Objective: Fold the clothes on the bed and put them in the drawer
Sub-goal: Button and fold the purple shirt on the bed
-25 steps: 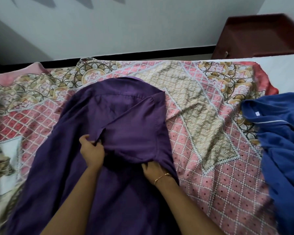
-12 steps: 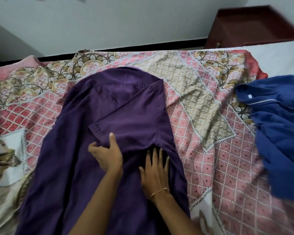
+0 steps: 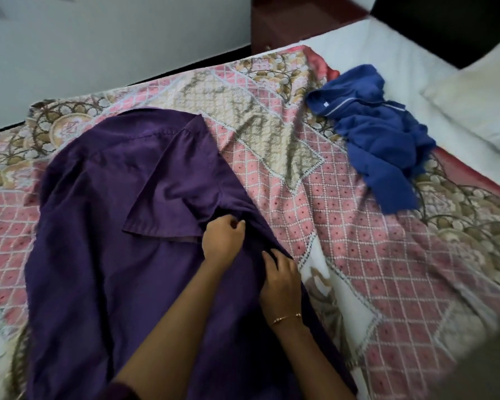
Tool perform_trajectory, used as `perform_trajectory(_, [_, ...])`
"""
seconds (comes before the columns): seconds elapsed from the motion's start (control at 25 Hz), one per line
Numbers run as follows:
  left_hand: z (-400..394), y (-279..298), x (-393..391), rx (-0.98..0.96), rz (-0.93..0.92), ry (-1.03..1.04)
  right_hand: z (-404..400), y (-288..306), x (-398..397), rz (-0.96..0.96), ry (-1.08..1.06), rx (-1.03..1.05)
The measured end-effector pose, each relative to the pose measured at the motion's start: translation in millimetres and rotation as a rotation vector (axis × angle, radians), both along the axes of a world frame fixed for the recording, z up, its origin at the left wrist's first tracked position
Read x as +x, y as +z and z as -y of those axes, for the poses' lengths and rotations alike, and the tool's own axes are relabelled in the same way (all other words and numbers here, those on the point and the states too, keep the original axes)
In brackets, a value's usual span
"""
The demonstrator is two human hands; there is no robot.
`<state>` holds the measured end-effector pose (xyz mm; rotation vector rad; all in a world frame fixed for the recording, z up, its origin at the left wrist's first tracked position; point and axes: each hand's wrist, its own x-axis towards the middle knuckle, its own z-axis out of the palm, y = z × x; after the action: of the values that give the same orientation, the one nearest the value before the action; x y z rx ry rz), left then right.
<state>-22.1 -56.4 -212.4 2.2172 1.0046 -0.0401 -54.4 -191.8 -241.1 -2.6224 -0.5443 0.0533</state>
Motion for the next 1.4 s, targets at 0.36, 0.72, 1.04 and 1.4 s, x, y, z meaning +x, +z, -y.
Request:
perform_trajectory(0.36, [-8, -10, 30, -0.757, 0.391, 0.342, 76, 7, -41, -0.355, -0.189, 0.126])
perform_trajectory(0.72, [-38, -11, 29, -0.123, 0.275, 0.178, 137, 22, -57, -0.710, -0.151, 0.367])
perform_trajectory(1.04, [-44, 13, 10, -0.068, 0.284, 0.214, 103, 32, -141, -0.155, 0.303, 0.066])
perform_trajectory(1.4, [-42, -10, -67, 0.166, 0.249, -0.250, 67, 11, -206, -0.191, 0.147, -0.210])
